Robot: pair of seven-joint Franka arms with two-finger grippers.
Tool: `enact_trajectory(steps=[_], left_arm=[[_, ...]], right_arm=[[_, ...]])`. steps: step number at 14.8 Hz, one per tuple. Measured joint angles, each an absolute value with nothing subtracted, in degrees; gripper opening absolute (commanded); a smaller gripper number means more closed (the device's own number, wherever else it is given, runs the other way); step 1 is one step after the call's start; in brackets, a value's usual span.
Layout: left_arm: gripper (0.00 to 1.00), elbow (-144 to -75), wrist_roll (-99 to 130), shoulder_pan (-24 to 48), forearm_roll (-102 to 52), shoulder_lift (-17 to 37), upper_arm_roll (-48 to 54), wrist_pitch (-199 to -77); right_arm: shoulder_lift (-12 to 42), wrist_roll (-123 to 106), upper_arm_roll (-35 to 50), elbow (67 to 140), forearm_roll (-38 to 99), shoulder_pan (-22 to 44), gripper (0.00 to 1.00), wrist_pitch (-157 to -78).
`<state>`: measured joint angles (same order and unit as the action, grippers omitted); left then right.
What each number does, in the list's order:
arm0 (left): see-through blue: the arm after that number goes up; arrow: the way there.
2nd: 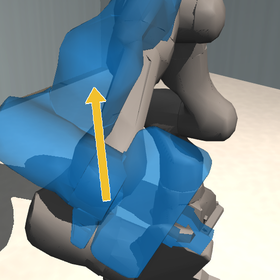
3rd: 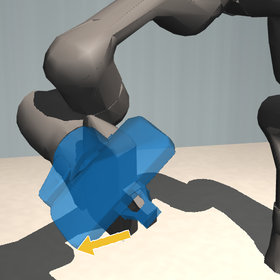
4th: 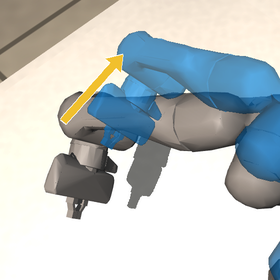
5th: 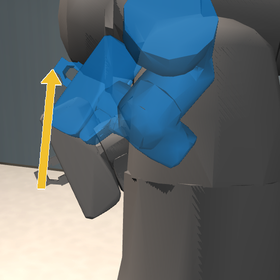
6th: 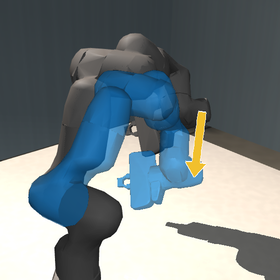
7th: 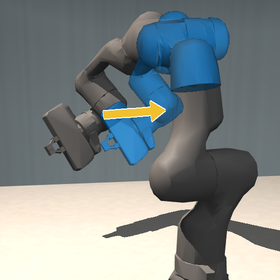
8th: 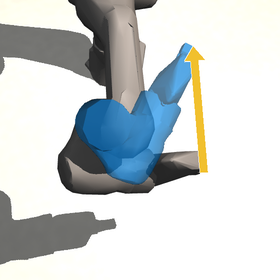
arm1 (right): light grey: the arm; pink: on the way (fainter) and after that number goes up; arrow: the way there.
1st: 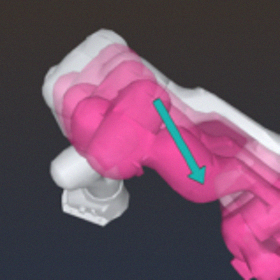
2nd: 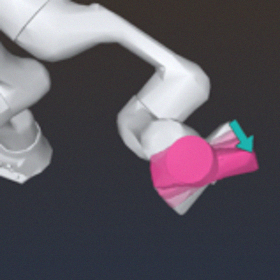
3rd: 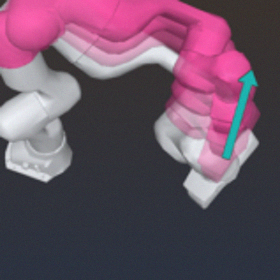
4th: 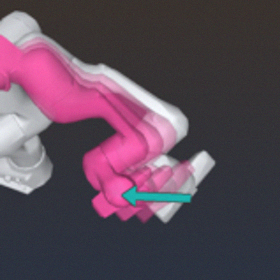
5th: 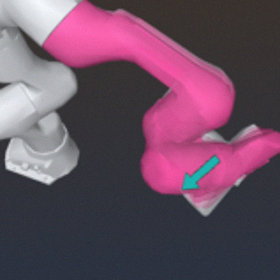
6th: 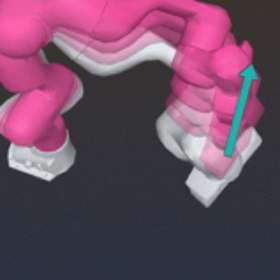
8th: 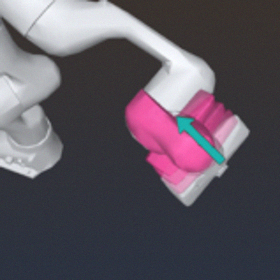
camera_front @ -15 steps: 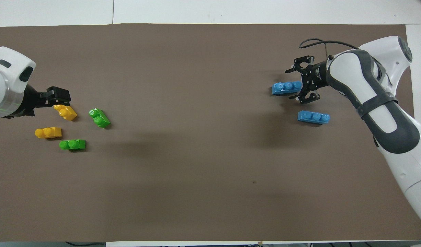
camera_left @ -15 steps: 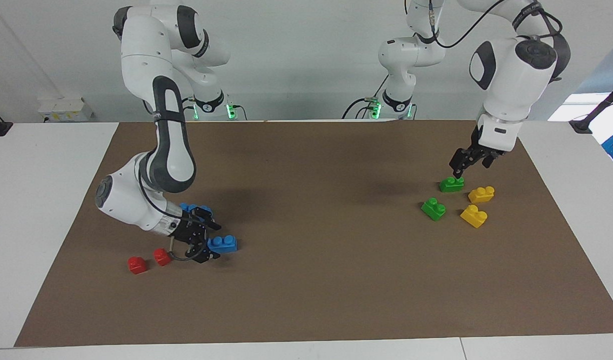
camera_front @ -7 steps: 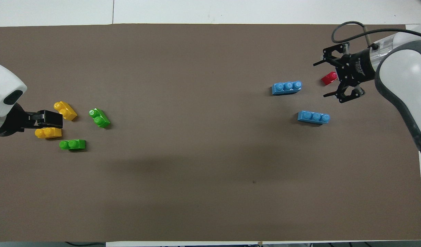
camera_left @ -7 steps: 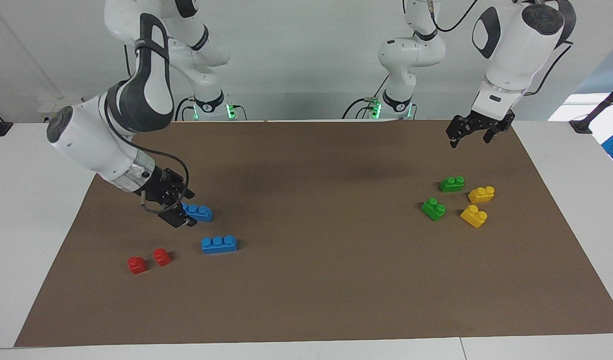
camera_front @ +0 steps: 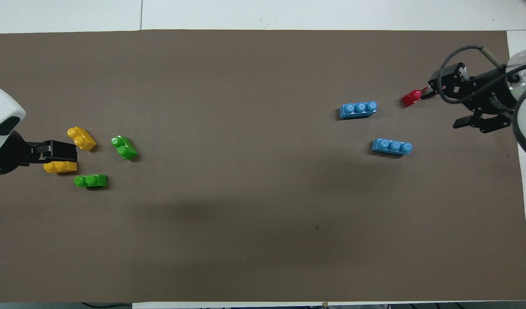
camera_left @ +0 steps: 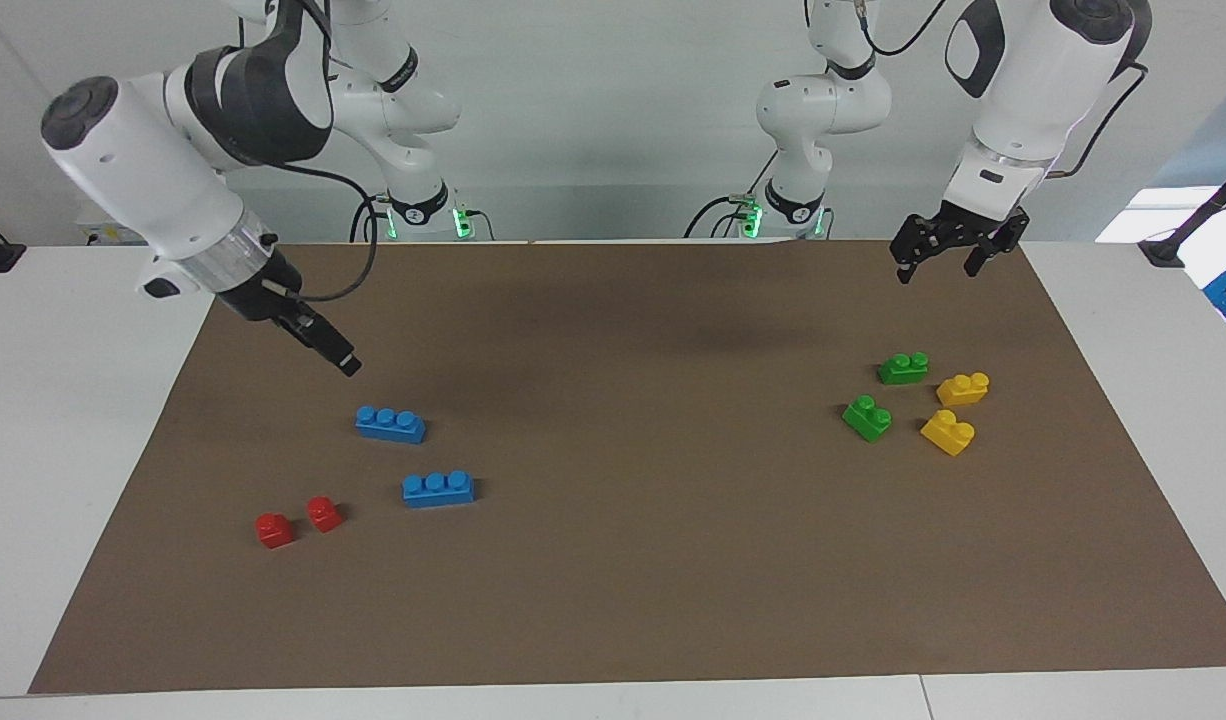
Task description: Remove green block with left arm and hold with right
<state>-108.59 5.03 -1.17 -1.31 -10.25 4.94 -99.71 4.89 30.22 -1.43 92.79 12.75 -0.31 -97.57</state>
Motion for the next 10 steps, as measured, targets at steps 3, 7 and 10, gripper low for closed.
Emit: enact_trajectory(steps=[3,7,10], left_arm=[[1.0,-108.6,4.6,-1.3,-4.3,-10.1,2.6,-100.1],[1.0,-108.1,4.6,-1.3,-4.3,-8.1,2.9,-100.4],[1.0,-107.6,4.0,-1.3,-2.4,-7.6,3.2,-100.3]], right_arm=[[-1.3,16.6,-1.3,92.8,9.0,-0.3,1.0,-93.2],[-5.9,7.7,0.1,92.8,3.7,0.0,1.0,-87.8],[-7.8,7.3,1.6,92.5,0.4,2.1,1.0,-86.8]])
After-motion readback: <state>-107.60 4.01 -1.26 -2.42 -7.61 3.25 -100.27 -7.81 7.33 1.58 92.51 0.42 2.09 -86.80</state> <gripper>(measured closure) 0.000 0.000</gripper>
